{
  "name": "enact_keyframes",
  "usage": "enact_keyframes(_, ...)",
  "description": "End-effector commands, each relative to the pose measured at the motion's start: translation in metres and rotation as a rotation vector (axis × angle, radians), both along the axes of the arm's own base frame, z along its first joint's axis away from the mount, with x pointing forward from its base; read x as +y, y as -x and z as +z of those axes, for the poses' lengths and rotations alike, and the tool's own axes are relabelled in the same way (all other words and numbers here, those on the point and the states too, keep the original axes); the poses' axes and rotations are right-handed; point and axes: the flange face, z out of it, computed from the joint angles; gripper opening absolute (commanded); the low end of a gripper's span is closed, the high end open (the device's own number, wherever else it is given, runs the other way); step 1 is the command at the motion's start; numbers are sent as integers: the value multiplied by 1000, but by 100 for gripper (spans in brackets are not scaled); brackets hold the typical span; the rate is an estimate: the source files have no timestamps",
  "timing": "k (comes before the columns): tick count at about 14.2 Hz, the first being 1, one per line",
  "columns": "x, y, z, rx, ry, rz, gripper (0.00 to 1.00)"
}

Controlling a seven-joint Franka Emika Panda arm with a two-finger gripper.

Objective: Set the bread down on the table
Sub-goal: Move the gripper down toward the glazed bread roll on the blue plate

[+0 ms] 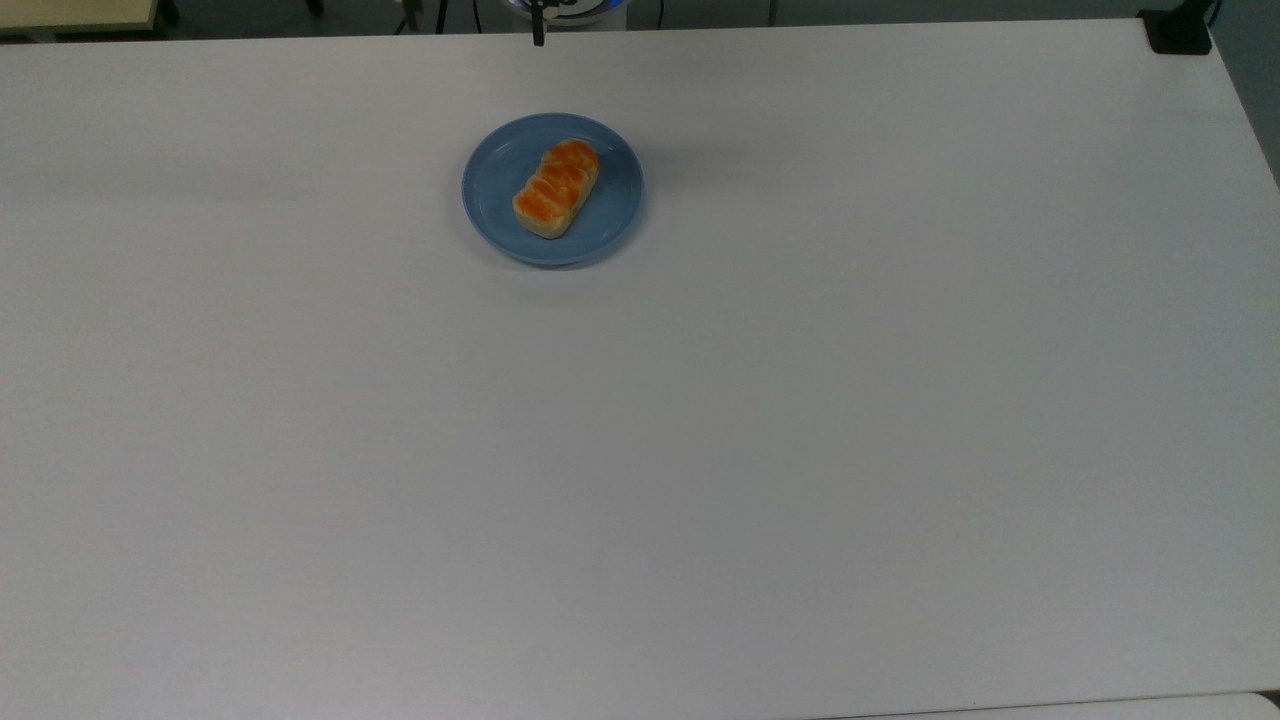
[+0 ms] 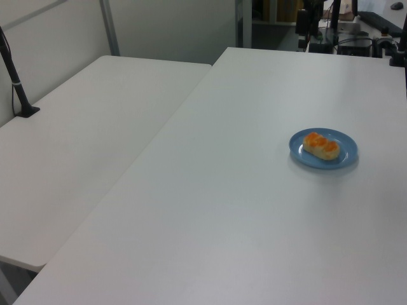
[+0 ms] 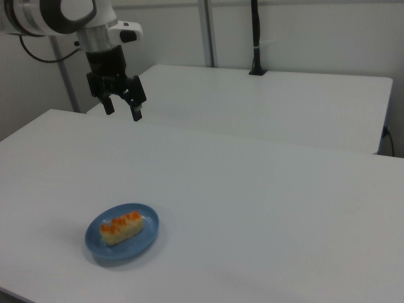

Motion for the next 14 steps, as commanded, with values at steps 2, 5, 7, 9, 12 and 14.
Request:
enact_keyframes(2, -8, 9, 3, 10, -20, -20, 100)
enact_keyframes(5, -9, 10, -16, 47, -21, -21, 100)
enact_keyframes(7, -7, 11, -39, 95, -21, -18, 100)
enact_keyframes(9, -3, 12, -68, 124, -21, -10, 100)
enact_keyframes(12, 6, 17, -126, 180, -19, -10, 100)
enact_keyframes(14, 14, 18, -176, 211, -12, -63, 100)
